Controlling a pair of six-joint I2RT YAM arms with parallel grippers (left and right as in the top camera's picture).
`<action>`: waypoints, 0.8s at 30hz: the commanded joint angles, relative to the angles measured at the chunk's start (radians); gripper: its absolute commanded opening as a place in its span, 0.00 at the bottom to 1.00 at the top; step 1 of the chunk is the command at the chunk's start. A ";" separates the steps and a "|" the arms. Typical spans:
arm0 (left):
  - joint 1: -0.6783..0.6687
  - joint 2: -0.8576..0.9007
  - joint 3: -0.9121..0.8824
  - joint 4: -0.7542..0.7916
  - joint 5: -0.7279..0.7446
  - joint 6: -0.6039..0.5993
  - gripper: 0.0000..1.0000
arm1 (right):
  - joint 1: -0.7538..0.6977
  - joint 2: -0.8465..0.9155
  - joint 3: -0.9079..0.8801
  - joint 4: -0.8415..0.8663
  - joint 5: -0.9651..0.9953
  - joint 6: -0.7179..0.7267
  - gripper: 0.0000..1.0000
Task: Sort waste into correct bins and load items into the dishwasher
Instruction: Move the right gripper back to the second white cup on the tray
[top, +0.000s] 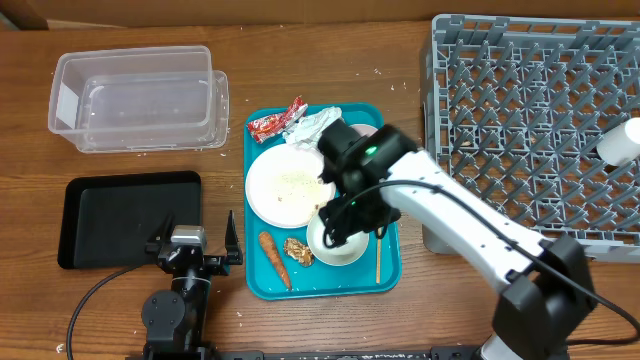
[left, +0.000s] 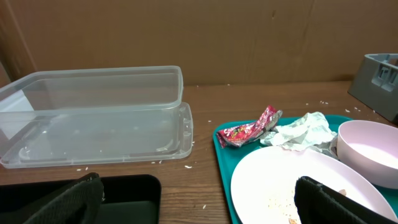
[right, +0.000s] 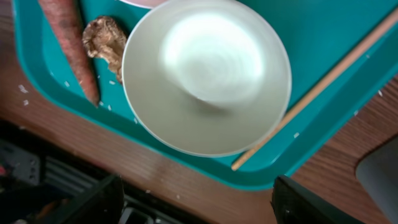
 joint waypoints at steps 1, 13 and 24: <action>0.004 -0.011 -0.005 0.000 -0.006 0.012 1.00 | 0.051 -0.004 -0.011 0.036 0.011 0.022 0.78; 0.004 -0.011 -0.005 0.000 -0.006 0.012 1.00 | 0.190 0.050 -0.011 0.076 0.136 -0.064 0.73; 0.004 -0.011 -0.005 0.000 -0.006 0.012 1.00 | 0.191 0.059 -0.050 0.121 0.129 -0.092 0.67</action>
